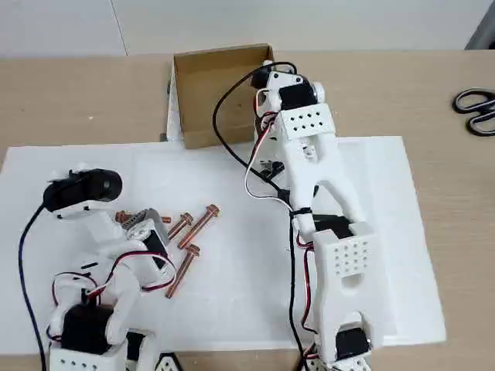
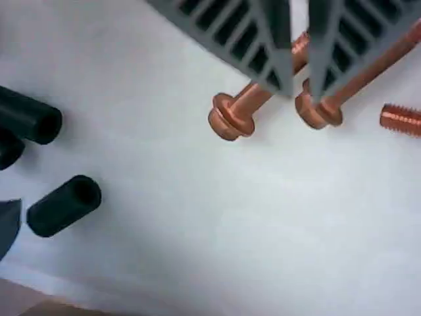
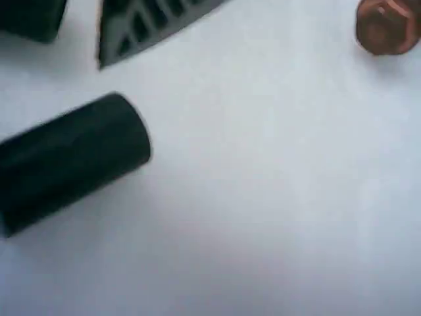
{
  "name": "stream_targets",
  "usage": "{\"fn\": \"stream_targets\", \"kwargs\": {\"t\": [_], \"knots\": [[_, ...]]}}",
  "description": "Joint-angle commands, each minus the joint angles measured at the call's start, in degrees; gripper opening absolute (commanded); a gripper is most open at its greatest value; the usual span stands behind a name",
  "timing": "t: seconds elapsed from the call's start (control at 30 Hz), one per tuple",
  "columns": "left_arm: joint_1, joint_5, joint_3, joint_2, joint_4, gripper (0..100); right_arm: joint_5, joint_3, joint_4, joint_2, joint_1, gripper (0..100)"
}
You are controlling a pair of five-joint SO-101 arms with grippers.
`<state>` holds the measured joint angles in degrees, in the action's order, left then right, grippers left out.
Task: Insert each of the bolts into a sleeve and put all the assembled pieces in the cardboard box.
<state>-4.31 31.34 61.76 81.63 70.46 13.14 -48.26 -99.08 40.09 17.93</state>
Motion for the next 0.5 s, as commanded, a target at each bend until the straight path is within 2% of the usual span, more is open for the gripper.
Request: {"fn": "stream_targets", "kwargs": {"t": [0.0, 0.1, 0.23, 0.47], "knots": [[0.26, 0.26, 0.75, 0.09, -3.25, 1, 0.0, -3.6, 0.4, -1.27, 0.48, 15.4], [0.26, 0.26, 1.01, 0.09, -4.22, 1, 0.44, -4.66, 0.22, -1.27, 0.31, 15.4], [0.26, 0.26, 1.1, 0.09, -4.66, 1, 4.84, -4.66, 0.13, -1.36, 0.13, 15.4], [0.26, 0.26, 0.84, 0.09, -4.48, 1, 4.84, -4.66, -0.48, -2.86, 0.48, 15.4]]}}
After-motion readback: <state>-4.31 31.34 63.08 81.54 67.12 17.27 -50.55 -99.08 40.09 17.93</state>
